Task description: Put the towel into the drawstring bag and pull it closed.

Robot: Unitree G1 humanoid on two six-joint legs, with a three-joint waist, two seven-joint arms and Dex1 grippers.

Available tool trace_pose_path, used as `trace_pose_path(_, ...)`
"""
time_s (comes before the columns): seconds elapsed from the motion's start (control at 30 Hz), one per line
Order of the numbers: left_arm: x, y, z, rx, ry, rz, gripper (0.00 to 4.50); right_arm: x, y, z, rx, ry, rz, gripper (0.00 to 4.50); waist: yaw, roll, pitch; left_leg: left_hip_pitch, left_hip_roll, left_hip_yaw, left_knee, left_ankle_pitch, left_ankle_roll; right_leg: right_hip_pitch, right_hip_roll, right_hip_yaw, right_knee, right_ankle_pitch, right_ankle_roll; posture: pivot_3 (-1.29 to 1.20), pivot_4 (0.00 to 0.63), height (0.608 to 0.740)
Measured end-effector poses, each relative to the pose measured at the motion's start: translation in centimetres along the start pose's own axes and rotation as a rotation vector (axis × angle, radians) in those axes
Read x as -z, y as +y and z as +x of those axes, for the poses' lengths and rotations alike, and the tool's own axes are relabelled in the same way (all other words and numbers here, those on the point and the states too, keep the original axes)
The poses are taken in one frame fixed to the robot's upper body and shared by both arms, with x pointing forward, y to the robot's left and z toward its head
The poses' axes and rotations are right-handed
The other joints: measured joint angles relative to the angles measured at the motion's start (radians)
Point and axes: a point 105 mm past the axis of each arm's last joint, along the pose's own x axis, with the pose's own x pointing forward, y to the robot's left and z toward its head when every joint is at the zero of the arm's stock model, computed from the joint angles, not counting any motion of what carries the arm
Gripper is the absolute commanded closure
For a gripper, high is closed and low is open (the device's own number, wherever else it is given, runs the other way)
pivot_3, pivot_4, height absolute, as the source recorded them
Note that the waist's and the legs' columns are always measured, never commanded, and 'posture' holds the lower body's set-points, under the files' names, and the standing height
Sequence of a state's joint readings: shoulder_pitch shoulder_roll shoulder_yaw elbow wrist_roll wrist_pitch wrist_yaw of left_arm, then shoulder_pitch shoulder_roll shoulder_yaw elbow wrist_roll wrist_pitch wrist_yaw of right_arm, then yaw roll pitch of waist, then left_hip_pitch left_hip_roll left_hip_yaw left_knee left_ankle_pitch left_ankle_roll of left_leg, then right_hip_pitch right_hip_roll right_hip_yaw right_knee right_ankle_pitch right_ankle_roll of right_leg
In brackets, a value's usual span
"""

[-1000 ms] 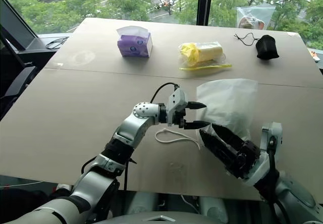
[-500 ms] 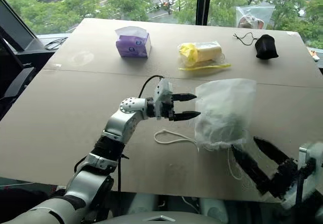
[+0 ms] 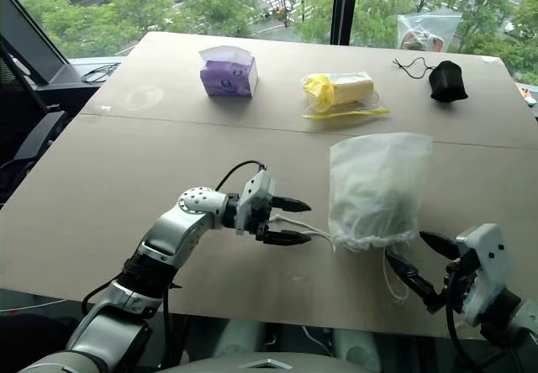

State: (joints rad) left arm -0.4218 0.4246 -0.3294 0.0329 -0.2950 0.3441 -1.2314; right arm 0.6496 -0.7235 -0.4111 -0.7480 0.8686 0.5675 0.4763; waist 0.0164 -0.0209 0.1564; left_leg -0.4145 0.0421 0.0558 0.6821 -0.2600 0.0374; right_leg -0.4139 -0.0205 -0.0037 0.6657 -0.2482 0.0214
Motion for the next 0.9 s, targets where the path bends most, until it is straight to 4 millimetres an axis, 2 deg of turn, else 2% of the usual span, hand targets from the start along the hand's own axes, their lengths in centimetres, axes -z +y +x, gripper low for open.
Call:
trace_pose_path(0.07, 0.2, 0.2, 0.2, -0.013, 0.009, 0.016, 0.94, 0.5, -0.3, 0.3, 0.003, 0.012, 0.009, 0.76, 0.000, 0.001, 0.000, 0.000, 0.000, 0.000, 0.000, 0.000, 0.000, 0.000, 0.000, 0.000, -0.001, 0.000, 0.001, 0.00, 0.150, 0.740)
trace_pose_path(0.17, 0.9, 0.4, 1.1, -0.015, 0.028, 0.021, 0.94, 0.7, -0.6, 0.4, -0.001, 0.019, 0.022, 2.17, 0.000, 0.001, 0.000, -0.001, 0.000, 0.000, 0.000, -0.001, 0.002, 0.000, 0.000, 0.000, -0.002, 0.000, 0.001, 0.00, 0.150, 0.740)
trace_pose_path(0.27, 1.2, 0.4, 2.3, 0.017, 0.053, 0.041, 0.94, 0.7, -0.4, 0.5, -0.022, 0.016, 0.027, 3.77, 0.000, 0.001, 0.000, 0.000, -0.001, 0.000, 0.000, -0.001, 0.002, 0.001, 0.000, 0.000, -0.002, 0.000, 0.001, 0.00, 0.150, 0.740)
trace_pose_path(0.3, 1.2, 0.5, 2.6, 0.029, 0.062, 0.045, 0.94, 0.6, -0.4, 0.5, -0.026, 0.014, 0.025, 4.20, 0.001, 0.001, -0.001, 0.000, -0.001, 0.000, 0.000, -0.001, 0.002, 0.001, 0.000, 0.000, -0.002, 0.000, 0.002, 0.00, 0.150, 0.740)
trace_pose_path(0.33, 1.1, 0.6, 2.9, 0.047, 0.075, 0.049, 0.94, 0.5, -0.4, 0.5, -0.031, 0.012, 0.024, 4.41, 0.000, 0.001, -0.001, 0.000, -0.001, 0.000, 0.000, -0.001, 0.002, 0.001, 0.000, 0.000, -0.002, -0.001, 0.003, 0.00, 0.150, 0.740)
trace_pose_path(0.47, 0.7, 1.0, 3.9, 0.105, 0.121, 0.076, 0.94, 0.0, 0.0, 0.8, -0.061, -0.010, 0.039, 4.41, -0.001, 0.001, -0.001, 0.001, -0.001, 0.000, 0.000, -0.001, 0.002, 0.002, 0.000, 0.000, -0.002, -0.001, 0.004, 0.00, 0.150, 0.740)
trace_pose_path(0.53, 0.4, 1.0, 4.7, 0.140, 0.126, 0.083, 0.94, -1.1, 0.9, 1.1, -0.103, -0.052, 0.040, 4.41, -0.002, 0.002, -0.002, 0.000, -0.001, 0.000, 0.000, -0.001, 0.002, 0.002, 0.000, 0.001, -0.002, -0.001, 0.003, 0.00, 0.150, 0.740)
trace_pose_path(0.63, 0.1, 0.7, 5.7, 0.165, 0.104, 0.057, 0.94, -3.6, 1.9, 1.6, -0.155, -0.152, 0.046, 4.41, -0.002, 0.002, -0.002, 0.000, -0.001, 0.000, 0.001, -0.001, 0.002, 0.002, 0.000, 0.001, -0.002, -0.001, 0.003, 0.00, 0.150, 0.740)
trace_pose_path(0.77, -0.3, -0.4, 6.0, 0.227, 0.082, -0.044, 0.94, -8.4, 3.4, 2.0, -0.229, -0.316, 0.051, 4.41, -0.005, 0.002, -0.001, 0.000, -0.001, -0.001, 0.001, -0.001, 0.002, 0.001, 0.001, 0.000, -0.002, 0.000, 0.002, 0.00, 0.150, 0.740)
trace_pose_path(0.9, -0.2, -1.1, 5.0, 0.255, 0.092, -0.097, 0.94, -9.8, 4.2, 2.2, -0.245, -0.348, 0.089, 4.41, -0.003, 0.002, -0.001, -0.001, -0.001, -0.004, 0.001, -0.001, 0.002, 0.002, 0.002, 0.000, -0.002, 0.000, 0.001, 0.00, 0.150, 0.740)
